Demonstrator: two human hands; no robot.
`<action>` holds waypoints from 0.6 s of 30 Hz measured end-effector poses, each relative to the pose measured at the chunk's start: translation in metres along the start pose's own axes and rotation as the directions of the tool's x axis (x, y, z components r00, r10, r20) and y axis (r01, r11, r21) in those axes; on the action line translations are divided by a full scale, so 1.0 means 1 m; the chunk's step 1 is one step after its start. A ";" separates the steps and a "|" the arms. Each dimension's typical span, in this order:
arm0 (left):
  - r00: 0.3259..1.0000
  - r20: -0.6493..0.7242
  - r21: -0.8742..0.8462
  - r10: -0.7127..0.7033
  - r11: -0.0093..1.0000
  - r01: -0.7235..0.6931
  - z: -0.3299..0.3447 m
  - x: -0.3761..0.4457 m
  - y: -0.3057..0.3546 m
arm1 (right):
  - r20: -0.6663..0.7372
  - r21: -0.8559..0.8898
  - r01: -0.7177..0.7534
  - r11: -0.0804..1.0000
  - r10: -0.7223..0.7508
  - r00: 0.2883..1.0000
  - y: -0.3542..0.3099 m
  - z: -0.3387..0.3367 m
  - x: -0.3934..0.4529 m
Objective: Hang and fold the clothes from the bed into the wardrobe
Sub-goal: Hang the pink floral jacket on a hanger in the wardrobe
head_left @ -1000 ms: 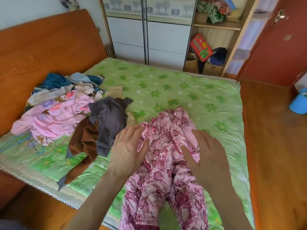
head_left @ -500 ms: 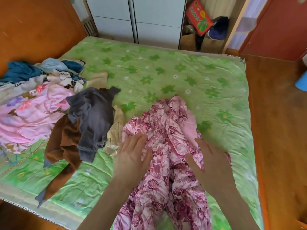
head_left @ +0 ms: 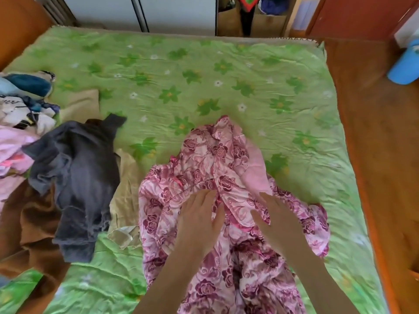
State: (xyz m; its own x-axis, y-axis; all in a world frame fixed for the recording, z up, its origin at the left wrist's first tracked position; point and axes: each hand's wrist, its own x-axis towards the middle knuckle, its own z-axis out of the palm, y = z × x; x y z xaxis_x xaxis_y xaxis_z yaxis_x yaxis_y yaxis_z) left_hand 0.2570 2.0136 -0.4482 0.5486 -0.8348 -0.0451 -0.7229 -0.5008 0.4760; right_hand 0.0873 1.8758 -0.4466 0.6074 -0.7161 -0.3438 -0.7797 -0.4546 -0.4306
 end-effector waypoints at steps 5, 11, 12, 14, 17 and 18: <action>0.999 0.033 0.006 0.041 0.999 -0.041 0.034 0.027 -0.009 | 0.059 0.069 -0.053 0.996 0.049 0.997 0.019 0.033 0.036; 0.994 0.106 -0.016 0.019 1.000 -0.017 0.064 0.044 -0.010 | 0.031 0.149 -0.093 0.984 0.089 0.996 0.029 0.078 0.069; 0.992 0.124 -0.026 -0.001 1.000 0.004 0.065 0.045 -0.008 | 0.007 0.184 -0.090 0.979 0.090 0.996 0.026 0.081 0.070; 0.985 0.165 -0.063 -0.052 0.996 0.064 0.064 0.046 -0.003 | -0.045 0.273 -0.057 0.960 0.072 0.996 0.019 0.083 0.064; 0.963 0.235 -0.168 -0.132 0.970 0.174 0.060 0.045 0.007 | -0.120 0.352 0.003 0.936 0.042 0.992 0.005 0.086 0.045; 0.950 0.270 -0.186 -0.160 0.959 0.214 0.059 0.045 0.011 | -0.132 0.391 0.017 0.920 0.038 0.990 -0.001 0.088 0.037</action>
State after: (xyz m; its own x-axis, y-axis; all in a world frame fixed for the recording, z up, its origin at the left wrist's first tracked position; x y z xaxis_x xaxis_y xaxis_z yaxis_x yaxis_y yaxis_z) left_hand 0.2493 1.9568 -0.4972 0.5234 -0.7742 -0.3559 -0.4976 -0.6168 0.6099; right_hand 0.1240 1.8961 -0.5327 0.5517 -0.7968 -0.2464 -0.6480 -0.2235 -0.7281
